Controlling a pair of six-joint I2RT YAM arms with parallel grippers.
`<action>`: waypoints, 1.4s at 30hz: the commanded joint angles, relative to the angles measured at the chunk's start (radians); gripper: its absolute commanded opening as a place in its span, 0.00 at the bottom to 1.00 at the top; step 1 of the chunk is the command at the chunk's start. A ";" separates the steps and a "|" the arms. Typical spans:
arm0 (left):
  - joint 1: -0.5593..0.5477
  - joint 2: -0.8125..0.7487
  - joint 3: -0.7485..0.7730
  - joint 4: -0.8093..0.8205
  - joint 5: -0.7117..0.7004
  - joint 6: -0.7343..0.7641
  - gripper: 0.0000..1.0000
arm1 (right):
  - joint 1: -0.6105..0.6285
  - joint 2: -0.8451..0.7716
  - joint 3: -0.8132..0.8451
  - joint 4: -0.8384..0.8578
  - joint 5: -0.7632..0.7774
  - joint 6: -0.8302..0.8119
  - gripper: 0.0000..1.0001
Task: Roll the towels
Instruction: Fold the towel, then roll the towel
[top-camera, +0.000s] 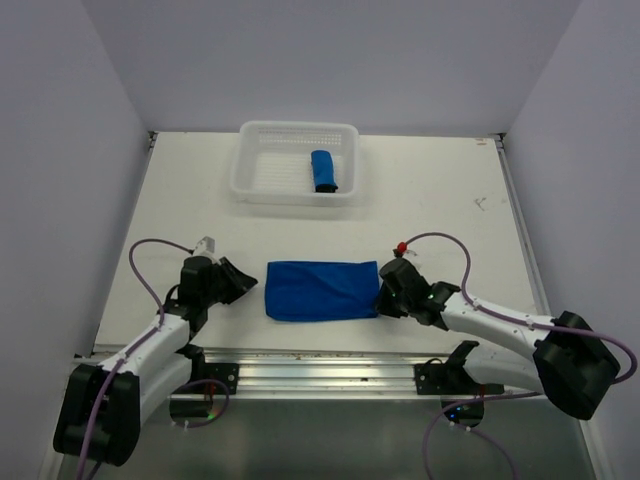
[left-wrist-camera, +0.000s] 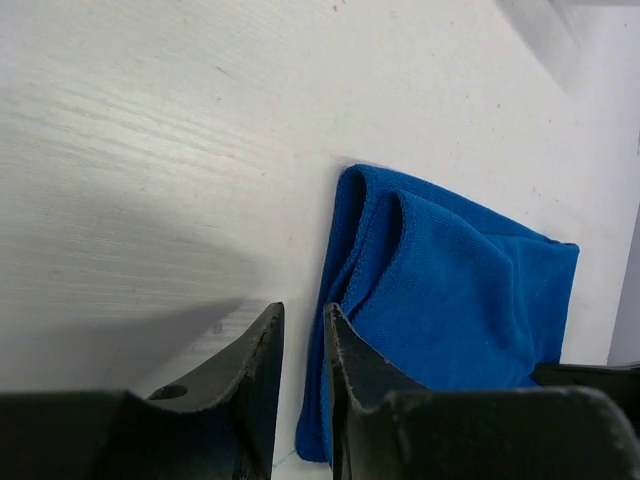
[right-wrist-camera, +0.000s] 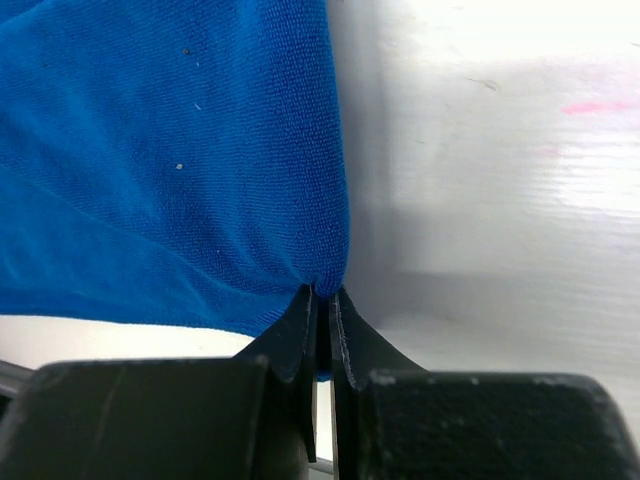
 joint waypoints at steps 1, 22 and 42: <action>-0.048 -0.007 0.047 0.067 -0.003 -0.029 0.25 | 0.002 -0.052 -0.044 -0.118 0.098 -0.033 0.00; -0.544 0.345 0.296 0.293 -0.210 -0.198 0.23 | 0.002 -0.063 0.050 -0.168 0.129 -0.157 0.00; -0.803 0.839 0.649 0.402 -0.185 -0.145 0.00 | 0.003 -0.123 0.082 -0.252 0.143 -0.172 0.00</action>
